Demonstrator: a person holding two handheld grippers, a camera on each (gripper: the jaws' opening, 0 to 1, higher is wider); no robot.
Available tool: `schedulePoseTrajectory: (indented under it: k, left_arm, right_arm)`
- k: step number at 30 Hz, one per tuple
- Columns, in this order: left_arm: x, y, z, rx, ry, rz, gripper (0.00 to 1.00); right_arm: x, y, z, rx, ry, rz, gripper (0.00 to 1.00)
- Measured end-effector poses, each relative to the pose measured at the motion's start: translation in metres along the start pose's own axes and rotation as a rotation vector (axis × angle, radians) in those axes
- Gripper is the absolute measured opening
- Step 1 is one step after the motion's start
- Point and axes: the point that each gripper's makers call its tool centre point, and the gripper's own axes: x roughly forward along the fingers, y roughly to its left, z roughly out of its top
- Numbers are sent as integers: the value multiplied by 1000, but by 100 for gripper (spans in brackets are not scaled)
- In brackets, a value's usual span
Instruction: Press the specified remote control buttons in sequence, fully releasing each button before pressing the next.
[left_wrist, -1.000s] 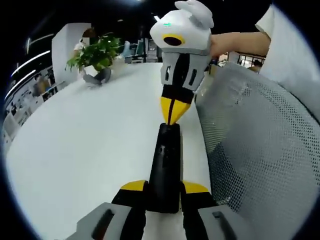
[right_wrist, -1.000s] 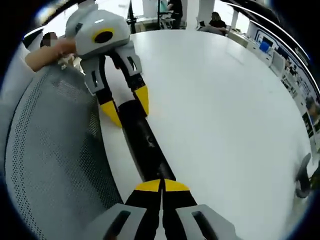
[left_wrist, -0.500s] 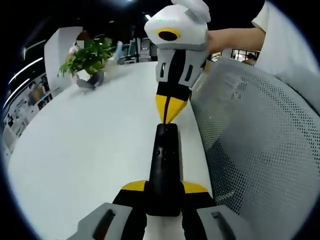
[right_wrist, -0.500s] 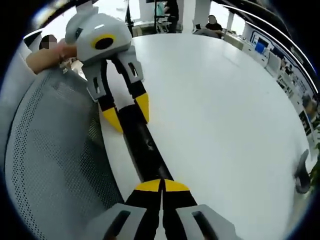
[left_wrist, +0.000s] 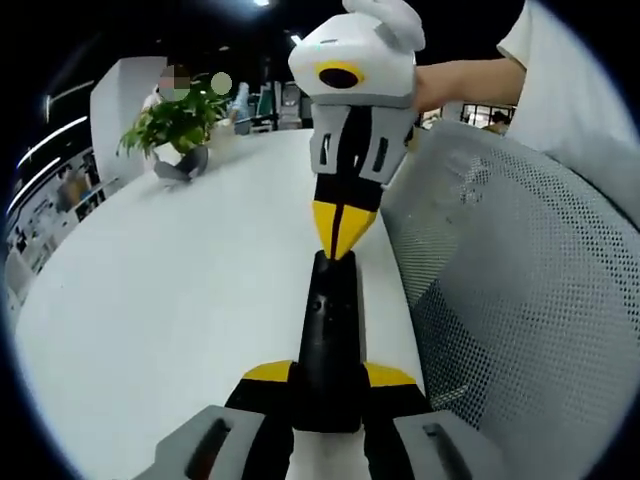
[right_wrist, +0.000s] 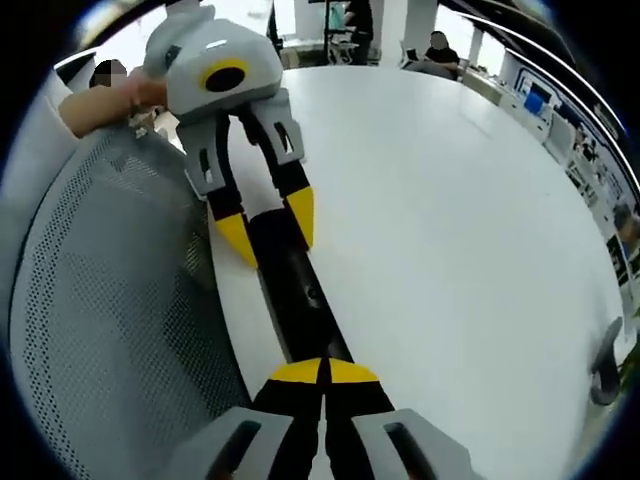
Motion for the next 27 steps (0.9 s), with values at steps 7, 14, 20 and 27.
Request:
schedulePoseTrajectory:
  k: [7, 14, 20, 27]
  left_arm:
    - [0, 0, 0, -13, -4, -3, 24]
    - [0, 0, 0, -12, -2, -4, 24]
    - [0, 0, 0, -5, 3, 3, 24]
    - [0, 0, 0, -6, 2, 2, 24]
  right_arm:
    - [2, 0, 1, 14, 25, -5, 0]
    - [-1, 0, 0, 71, -36, 61, 0]
    - [-4, 2, 10, 8, -83, 32, 0]
    - [7, 6, 8, -37, -38, 43, 0]
